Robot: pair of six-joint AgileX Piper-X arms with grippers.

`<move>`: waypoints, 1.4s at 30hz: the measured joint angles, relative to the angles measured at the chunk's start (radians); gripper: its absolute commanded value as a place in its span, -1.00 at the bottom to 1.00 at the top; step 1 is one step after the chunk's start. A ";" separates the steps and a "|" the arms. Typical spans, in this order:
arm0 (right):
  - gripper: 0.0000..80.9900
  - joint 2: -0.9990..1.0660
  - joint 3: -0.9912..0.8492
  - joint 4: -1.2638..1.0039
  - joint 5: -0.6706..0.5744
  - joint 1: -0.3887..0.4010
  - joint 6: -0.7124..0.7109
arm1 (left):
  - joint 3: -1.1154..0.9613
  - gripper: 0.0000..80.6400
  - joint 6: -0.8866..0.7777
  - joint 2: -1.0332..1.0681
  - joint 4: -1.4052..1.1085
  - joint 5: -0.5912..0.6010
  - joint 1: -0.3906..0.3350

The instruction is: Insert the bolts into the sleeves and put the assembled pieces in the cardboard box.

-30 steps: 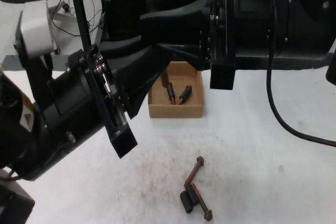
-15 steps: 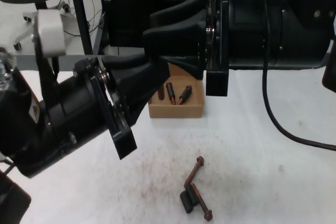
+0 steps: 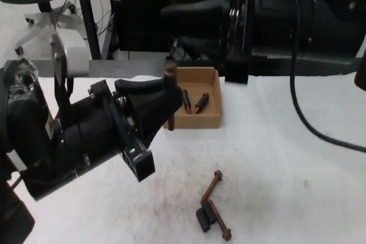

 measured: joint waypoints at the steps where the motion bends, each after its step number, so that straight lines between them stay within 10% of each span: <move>1: -0.74 0.000 0.000 0.000 0.019 -0.013 0.000 | -0.005 -1.00 0.000 0.000 0.003 -0.027 0.002; 2: -1.00 0.000 0.000 0.008 0.034 -0.027 0.000 | -0.014 -1.00 0.000 0.008 0.006 -0.055 0.004; 17: -0.98 -0.032 0.000 0.441 0.184 -0.217 0.066 | -0.504 -1.00 0.106 0.481 0.523 -0.088 0.114; 30: -0.98 -0.080 0.000 0.578 0.243 -0.260 0.062 | -1.231 -1.00 0.112 1.105 0.927 -0.083 0.127; 42: -0.98 -0.080 0.000 0.599 0.243 -0.262 0.062 | -1.392 -1.00 0.159 1.285 1.102 -0.224 0.147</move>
